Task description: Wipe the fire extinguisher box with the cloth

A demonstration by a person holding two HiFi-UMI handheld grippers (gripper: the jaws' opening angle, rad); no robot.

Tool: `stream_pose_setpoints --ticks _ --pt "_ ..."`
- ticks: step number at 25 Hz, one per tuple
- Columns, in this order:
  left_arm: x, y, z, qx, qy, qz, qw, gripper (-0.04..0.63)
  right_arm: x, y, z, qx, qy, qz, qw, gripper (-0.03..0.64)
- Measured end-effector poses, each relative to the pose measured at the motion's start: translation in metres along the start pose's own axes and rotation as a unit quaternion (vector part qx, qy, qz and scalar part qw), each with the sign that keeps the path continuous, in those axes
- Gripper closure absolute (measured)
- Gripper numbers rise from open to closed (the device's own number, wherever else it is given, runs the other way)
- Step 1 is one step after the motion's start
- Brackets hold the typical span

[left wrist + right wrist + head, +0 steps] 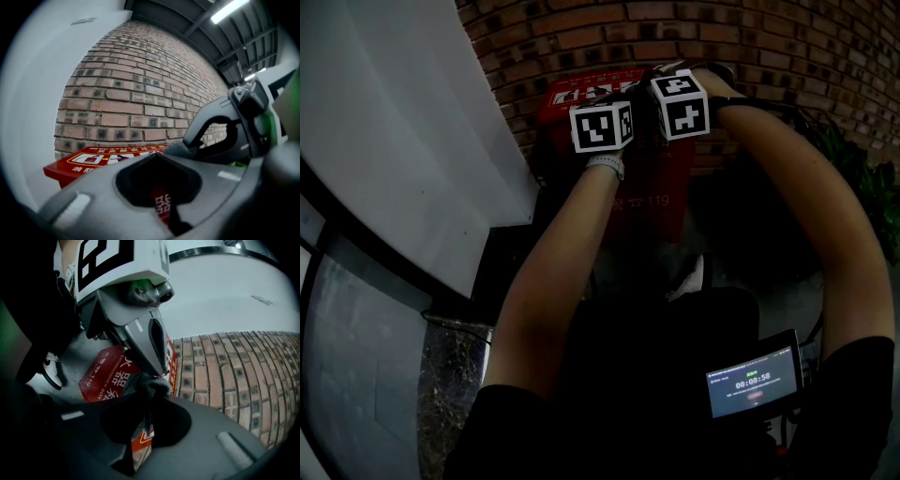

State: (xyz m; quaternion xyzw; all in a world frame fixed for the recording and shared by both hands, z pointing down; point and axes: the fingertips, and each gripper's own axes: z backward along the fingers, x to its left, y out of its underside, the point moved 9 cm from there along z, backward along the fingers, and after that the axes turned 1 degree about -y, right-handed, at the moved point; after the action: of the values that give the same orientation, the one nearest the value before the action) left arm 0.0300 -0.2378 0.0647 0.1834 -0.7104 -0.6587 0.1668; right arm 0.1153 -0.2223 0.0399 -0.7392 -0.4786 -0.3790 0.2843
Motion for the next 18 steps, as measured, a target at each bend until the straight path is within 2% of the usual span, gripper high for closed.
stream_pose_setpoints --ticks 3,7,14,18 --pt "-0.007 -0.002 0.0 0.008 0.015 -0.003 0.9999 0.592 -0.006 0.017 0.005 0.022 0.015 -0.004 1.0 0.584" --pt "-0.013 -0.01 0.0 0.003 0.026 -0.026 0.9993 0.592 -0.02 0.041 0.011 0.052 0.046 -0.016 0.997 0.584" --pt "-0.016 -0.015 -0.008 -0.007 0.026 -0.001 0.9996 0.592 -0.039 0.065 -0.009 0.07 0.061 -0.022 0.995 0.584" --pt "-0.022 -0.017 -0.019 0.005 0.028 -0.032 0.9991 0.592 -0.059 0.08 -0.035 0.082 0.075 -0.02 0.994 0.584"
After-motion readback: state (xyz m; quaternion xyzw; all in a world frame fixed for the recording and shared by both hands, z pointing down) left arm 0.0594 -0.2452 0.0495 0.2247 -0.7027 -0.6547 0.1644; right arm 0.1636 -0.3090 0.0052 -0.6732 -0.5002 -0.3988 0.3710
